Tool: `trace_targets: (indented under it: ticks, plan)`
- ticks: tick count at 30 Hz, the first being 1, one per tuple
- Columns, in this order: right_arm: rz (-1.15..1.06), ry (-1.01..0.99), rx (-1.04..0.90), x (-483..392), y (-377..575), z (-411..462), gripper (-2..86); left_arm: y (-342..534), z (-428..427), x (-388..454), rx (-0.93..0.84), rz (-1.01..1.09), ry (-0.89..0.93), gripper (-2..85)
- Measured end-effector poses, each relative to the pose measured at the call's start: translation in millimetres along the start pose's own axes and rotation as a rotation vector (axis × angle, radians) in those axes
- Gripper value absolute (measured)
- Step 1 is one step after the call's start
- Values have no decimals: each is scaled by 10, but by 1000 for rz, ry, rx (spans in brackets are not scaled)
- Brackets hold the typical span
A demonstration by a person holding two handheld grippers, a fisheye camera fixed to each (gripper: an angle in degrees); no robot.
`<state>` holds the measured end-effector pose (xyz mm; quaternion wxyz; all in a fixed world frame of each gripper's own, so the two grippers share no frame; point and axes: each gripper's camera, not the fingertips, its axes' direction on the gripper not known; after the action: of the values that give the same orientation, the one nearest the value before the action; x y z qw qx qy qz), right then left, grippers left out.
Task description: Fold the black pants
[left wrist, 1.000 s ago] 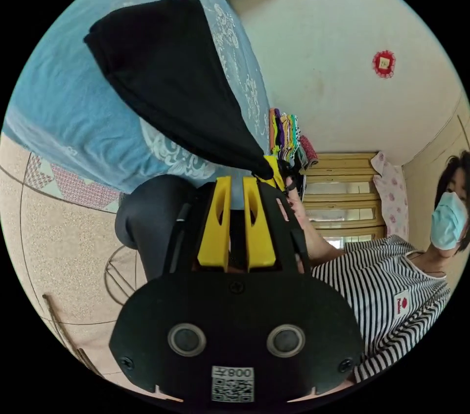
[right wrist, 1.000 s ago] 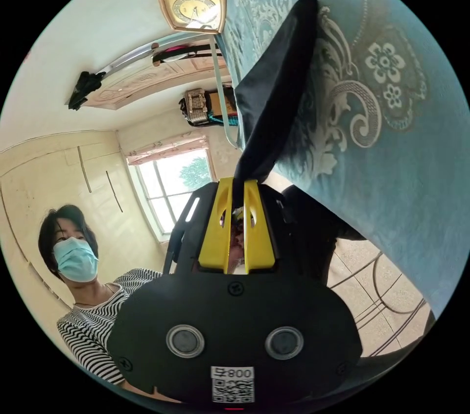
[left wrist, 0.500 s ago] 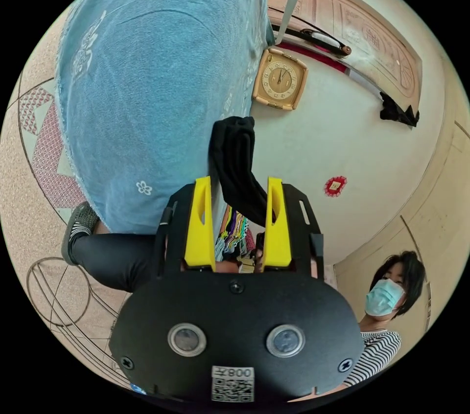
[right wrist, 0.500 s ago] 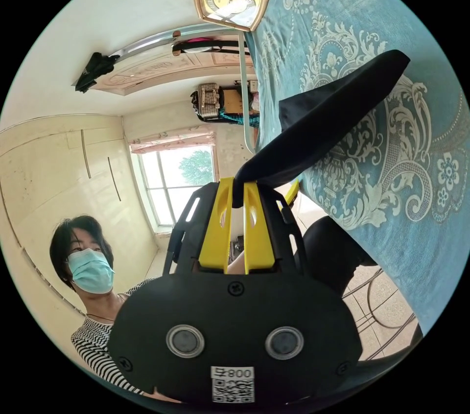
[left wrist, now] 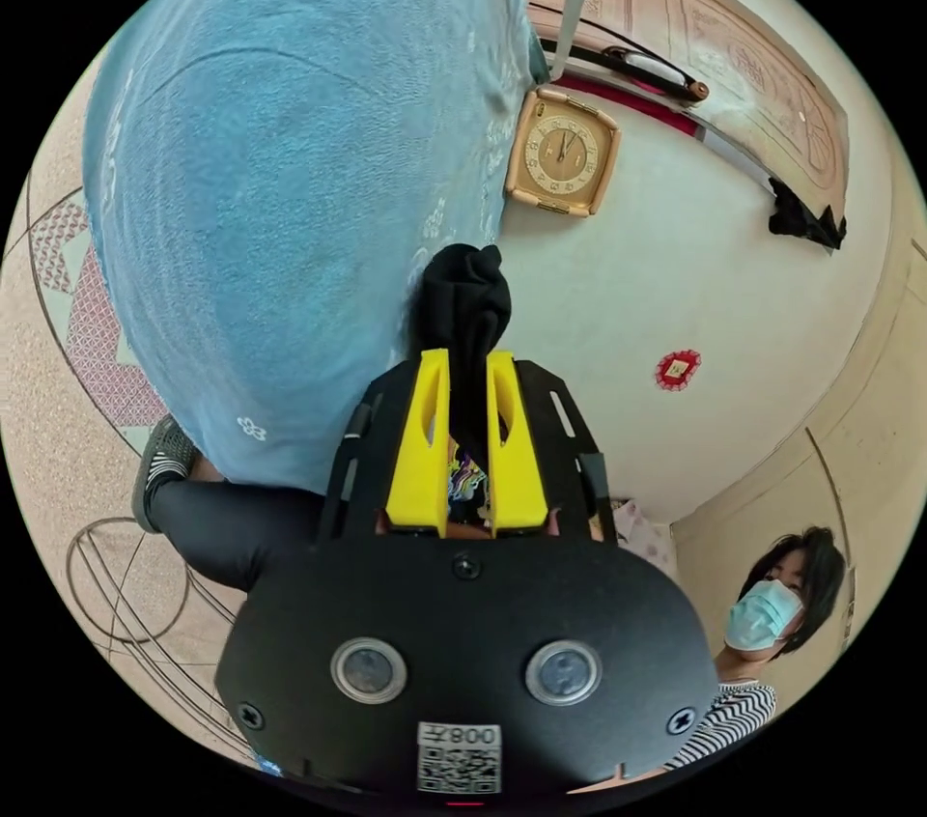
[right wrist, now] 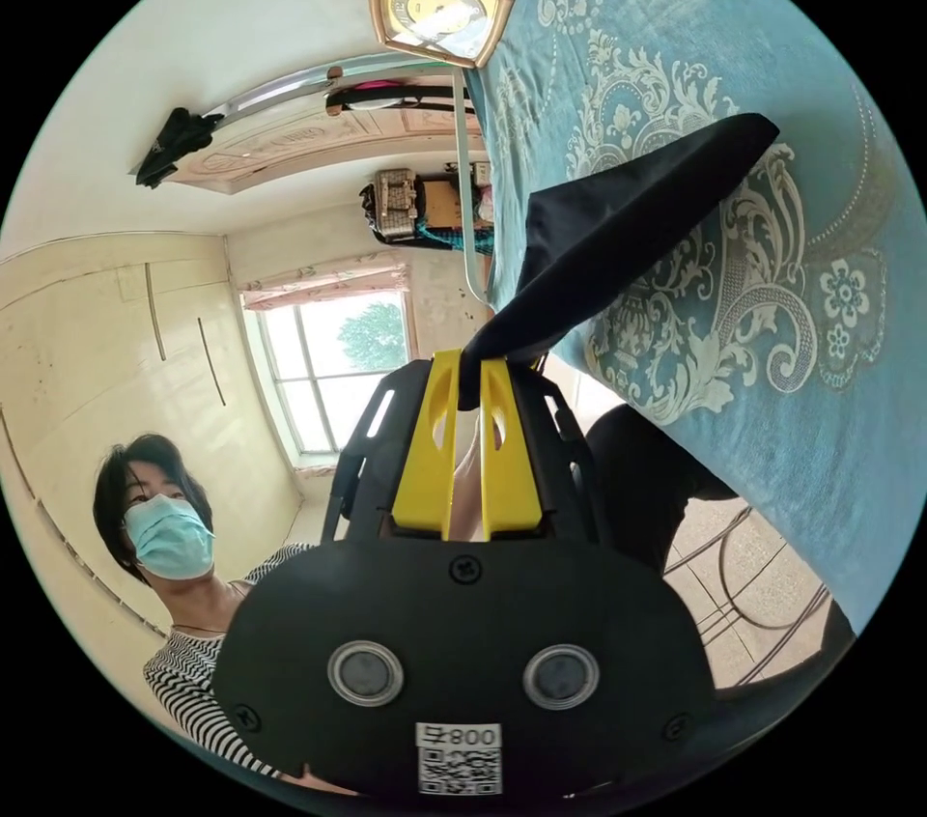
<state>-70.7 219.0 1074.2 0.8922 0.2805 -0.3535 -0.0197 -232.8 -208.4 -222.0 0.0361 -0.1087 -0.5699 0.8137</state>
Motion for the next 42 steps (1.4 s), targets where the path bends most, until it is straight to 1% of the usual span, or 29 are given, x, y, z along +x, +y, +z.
trace_targets:
  ticks: [6,13,19,21,22,24,25,27,28,30,31,33,34,36,37,38,39,40,42]
  plan:
    - [-45,-16,19,114,575,-409,17,484,549,556,-38,123,-1,64]
    - [-122,-85,77,230,1630,-996,16,1270,1394,1044,-132,200,34,64]
    - [-166,-113,180,496,2679,-1641,16,2093,2508,1277,-251,235,41,63]
    - [-181,-122,232,590,2985,-1893,16,2421,3129,1361,-324,243,28,63]
    - [-190,-130,273,660,3187,-2080,15,2501,3305,1386,-346,248,23,63]
    - [-201,-139,341,769,3481,-2384,15,2832,4090,1496,-437,261,-3,63]
    - [-208,-149,394,846,3672,-2604,15,2917,4307,1525,-462,265,-6,63]
    - [-224,-157,472,952,3942,-2956,15,3279,5261,1661,-566,290,-26,63]
    - [-234,-154,529,1009,4119,-3210,15,3376,5514,1698,-593,297,-30,63]
    - [-255,-151,611,1066,4366,-3604,14,3799,6583,1850,-695,320,-30,63]
    - [-273,-139,666,1073,4527,-3887,14,3916,6864,1894,-721,327,-27,63]
    - [-312,-92,740,1024,4758,-4334,14,4423,8015,2093,-822,360,-1,63]
    - [-340,-50,792,965,4913,-4639,13,4560,8306,2148,-847,370,7,63]
    - [-383,15,866,868,5137,-5081,13,5145,9477,2372,-943,416,45,64]
    - [-405,56,916,814,5284,-5343,14,5295,9758,2426,-966,430,53,64]
    - [-430,102,961,773,5428,-5580,16,5596,10305,2525,-1009,461,68,64]
    - [-439,124,981,767,5496,-5687,16,5893,10822,2595,-1045,487,82,65]
    - [-444,163,1018,793,5621,-5881,18,6036,11068,2616,-1062,499,88,65]
    - [-420,209,1062,949,5764,-6125,19,6562,11999,2588,-1120,552,86,65]
